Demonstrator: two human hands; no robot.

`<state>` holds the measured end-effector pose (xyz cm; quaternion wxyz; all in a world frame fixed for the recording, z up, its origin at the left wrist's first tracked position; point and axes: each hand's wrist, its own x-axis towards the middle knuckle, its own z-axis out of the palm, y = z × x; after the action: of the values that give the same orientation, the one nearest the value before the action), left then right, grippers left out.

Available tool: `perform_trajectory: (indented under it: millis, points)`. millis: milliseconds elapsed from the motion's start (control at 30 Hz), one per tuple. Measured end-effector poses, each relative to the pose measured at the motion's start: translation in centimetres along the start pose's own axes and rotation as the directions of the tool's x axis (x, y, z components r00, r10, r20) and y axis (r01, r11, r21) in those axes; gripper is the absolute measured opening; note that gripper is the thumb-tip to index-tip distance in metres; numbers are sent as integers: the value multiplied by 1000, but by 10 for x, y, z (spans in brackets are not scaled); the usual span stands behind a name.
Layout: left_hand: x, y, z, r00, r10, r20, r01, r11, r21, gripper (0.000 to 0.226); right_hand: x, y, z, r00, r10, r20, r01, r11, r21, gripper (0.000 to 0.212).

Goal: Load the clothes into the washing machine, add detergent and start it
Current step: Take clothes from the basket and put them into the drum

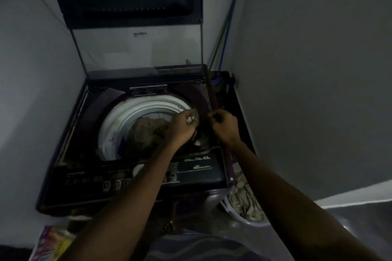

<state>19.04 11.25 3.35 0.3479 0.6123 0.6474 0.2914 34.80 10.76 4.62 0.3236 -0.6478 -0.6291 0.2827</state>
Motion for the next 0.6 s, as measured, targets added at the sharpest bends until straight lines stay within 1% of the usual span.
perform_trajectory:
  millis: [133, 300, 467, 600]
  points:
    - [-29, 42, 56, 998, 48, -47, -52, 996, -73, 39, -23, 45, -49, 1000, -18, -11, 18, 1000, -1, 17]
    - [-60, 78, 121, 992, 109, -62, -108, 994, 27, 44, -54, 101, -99, 998, 63, 16, -64, 997, 38, 23]
    - [-88, 96, 162, 992, 122, -14, -121, 992, 45, 46, -79, 131, -137, 996, 93, -15, -92, 992, 81, 24]
    - [-99, 94, 186, 994, 104, 27, -105, 994, 33, 44, -89, 154, -146, 988, 152, -20, -149, 982, 114, 21]
